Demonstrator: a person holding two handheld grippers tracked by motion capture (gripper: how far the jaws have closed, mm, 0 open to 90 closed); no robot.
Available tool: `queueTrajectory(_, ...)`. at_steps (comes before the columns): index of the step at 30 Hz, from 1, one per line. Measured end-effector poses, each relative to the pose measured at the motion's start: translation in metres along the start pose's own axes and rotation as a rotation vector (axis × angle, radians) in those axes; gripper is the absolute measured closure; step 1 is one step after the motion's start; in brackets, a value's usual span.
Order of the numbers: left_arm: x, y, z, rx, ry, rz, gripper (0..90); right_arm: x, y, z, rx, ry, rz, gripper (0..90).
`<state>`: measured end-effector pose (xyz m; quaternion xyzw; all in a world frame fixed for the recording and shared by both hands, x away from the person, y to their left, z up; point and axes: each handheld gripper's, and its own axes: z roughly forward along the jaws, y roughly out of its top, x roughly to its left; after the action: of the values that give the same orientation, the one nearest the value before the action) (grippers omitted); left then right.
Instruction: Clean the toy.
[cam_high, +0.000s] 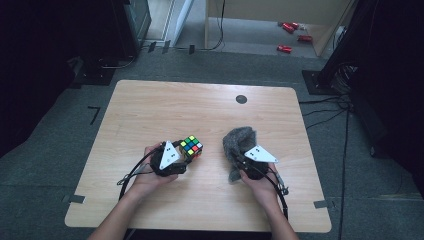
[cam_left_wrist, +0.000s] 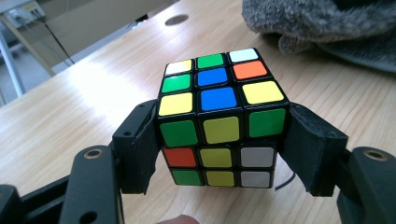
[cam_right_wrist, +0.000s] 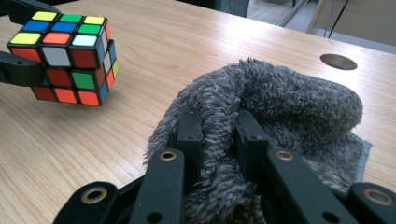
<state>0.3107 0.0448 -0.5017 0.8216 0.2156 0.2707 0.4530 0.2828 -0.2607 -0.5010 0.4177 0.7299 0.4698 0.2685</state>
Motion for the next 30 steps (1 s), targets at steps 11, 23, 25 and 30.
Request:
queueTrajectory(11,-0.004,-0.008,0.006,0.029,-0.007,0.013,34.3,0.001,-0.003,0.002,0.008,0.01,0.001,76.4)
queueTrajectory(23,0.004,-0.015,0.003,0.052,-0.04,-0.058,32.3,0.001,-0.005,0.001,0.009,0.02,-0.009,74.7)
queueTrajectory(25,0.006,-0.015,0.003,0.068,-0.047,-0.073,30.7,0.001,-0.005,0.001,0.01,0.022,-0.006,74.4)
queueTrajectory(30,0.01,-0.015,0.004,0.095,-0.049,-0.131,21.8,0.002,-0.006,0.002,0.017,0.029,-0.009,73.0)
